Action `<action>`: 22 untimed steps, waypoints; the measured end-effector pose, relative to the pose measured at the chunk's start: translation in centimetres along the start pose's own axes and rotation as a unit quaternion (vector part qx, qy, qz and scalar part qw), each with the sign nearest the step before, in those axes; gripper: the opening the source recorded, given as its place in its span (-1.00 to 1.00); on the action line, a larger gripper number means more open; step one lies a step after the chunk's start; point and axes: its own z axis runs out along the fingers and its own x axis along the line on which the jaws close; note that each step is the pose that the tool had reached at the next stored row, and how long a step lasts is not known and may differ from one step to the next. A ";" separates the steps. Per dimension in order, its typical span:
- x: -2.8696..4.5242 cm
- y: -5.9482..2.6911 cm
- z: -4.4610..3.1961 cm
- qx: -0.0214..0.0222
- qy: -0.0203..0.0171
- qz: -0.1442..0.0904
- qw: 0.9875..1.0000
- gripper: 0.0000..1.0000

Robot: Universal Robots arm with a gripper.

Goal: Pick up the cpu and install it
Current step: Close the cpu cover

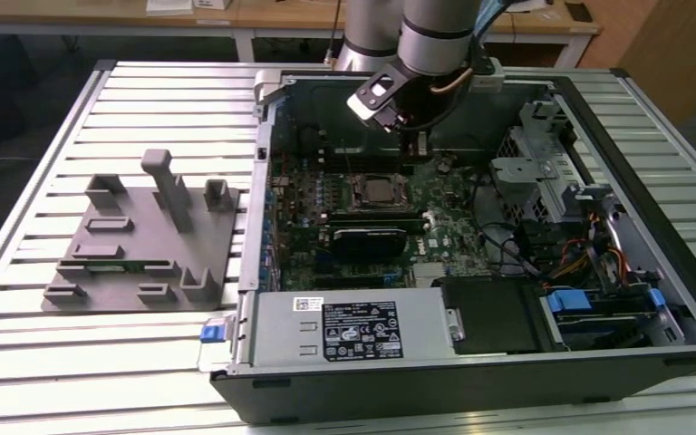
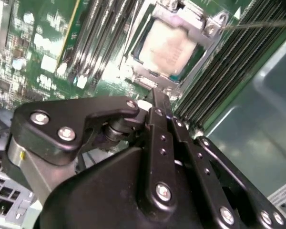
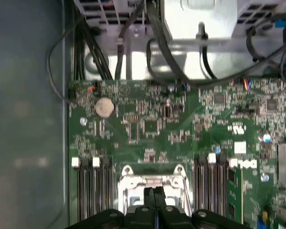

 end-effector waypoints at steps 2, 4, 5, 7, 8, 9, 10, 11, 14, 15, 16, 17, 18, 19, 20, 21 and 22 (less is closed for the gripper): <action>-0.07 -0.67 0.04 0.000 0.000 0.000 1.000 -0.79; -0.14 -1.11 0.16 0.000 0.000 0.000 1.000 -0.79; -0.18 -1.29 0.24 0.000 0.000 0.000 1.000 -0.79; -0.29 -1.68 0.40 0.000 0.000 0.000 1.000 -0.79; -0.35 -1.88 0.49 0.000 0.000 0.000 1.000 -0.79; -0.42 -2.11 0.59 0.000 0.000 0.000 1.000 -0.79; -0.48 -2.34 0.67 0.000 0.000 0.000 1.000 -0.79; -0.54 -2.58 0.76 0.000 0.000 0.000 1.000 -0.79; -0.66 -2.99 1.07 0.000 0.000 0.000 1.000 -0.79; -0.67 -3.00 1.14 0.000 0.000 0.000 1.000 -0.79; -0.68 -3.01 1.15 0.000 0.000 0.000 1.000 -0.79; -0.68 -3.01 1.15 0.000 0.000 0.000 1.000 -0.79; -0.68 -3.01 1.17 0.000 0.000 -0.003 1.000 -0.79; -0.67 -3.01 1.18 0.000 0.000 -0.007 1.000 -0.79; -0.67 -3.01 1.18 0.000 0.000 -0.010 1.000 -0.79; -0.67 -3.01 1.18 0.000 0.000 -0.010 1.000 -0.79; -0.67 -3.01 1.18 0.000 0.000 -0.010 1.000 -0.79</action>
